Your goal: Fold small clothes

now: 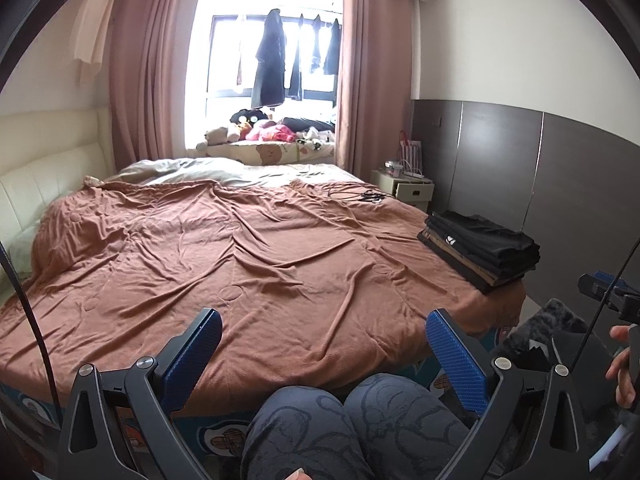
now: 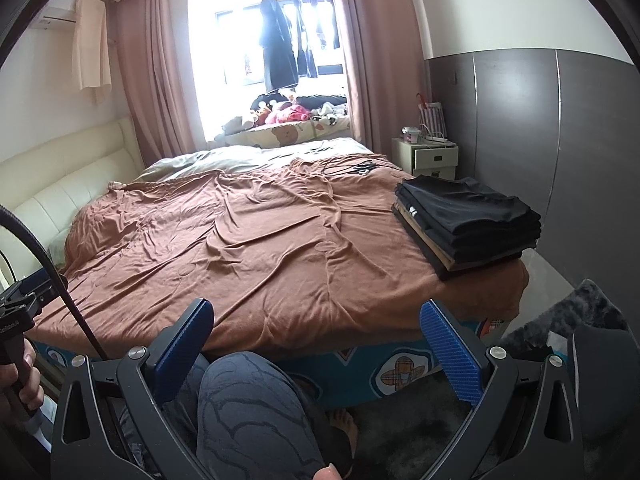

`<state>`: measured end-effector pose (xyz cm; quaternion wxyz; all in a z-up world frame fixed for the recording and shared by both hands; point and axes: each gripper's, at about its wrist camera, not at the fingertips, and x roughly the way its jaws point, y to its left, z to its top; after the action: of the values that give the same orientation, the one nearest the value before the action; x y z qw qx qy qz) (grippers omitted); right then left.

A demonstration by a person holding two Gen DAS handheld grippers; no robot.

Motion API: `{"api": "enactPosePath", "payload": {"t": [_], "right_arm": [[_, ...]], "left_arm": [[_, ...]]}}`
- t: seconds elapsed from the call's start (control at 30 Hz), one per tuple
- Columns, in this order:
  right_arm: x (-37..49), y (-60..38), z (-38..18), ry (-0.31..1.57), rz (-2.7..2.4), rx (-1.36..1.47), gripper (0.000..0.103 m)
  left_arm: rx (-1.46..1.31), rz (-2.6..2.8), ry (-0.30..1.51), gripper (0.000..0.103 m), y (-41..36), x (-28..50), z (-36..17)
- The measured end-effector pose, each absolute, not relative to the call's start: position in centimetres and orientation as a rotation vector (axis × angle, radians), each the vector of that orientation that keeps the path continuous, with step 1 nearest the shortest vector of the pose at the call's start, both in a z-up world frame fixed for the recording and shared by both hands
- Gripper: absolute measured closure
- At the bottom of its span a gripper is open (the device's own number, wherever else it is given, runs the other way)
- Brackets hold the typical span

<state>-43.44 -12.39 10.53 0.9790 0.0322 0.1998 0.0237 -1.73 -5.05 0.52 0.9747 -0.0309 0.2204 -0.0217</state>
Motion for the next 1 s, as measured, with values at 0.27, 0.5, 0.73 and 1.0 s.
{"api": "enactPosePath", "payload": {"t": [0.27, 0.5, 0.73, 1.0], "right_arm": [[-43.84, -12.29, 10.21, 0.388, 0.033, 0.057, 0.0], [-43.79, -12.42, 9.92, 0.384, 0.01, 0.063, 0.0], [-43.9, -12.11, 10.05, 0.379, 0.009, 0.053, 0.0], [-43.79, -12.49, 10.03, 0.378, 0.009, 0.054, 0.0]], "left_arm": [[-0.062, -0.046, 0.437, 0.0, -5.21, -2.05, 0.52], [-0.06, -0.052, 0.441, 0.0, -5.35, -2.06, 0.4], [-0.069, -0.062, 0.441, 0.0, -5.32, -2.28, 0.2], [-0.065, -0.064, 0.435, 0.0, -5.4, -2.65, 0.3]]}}
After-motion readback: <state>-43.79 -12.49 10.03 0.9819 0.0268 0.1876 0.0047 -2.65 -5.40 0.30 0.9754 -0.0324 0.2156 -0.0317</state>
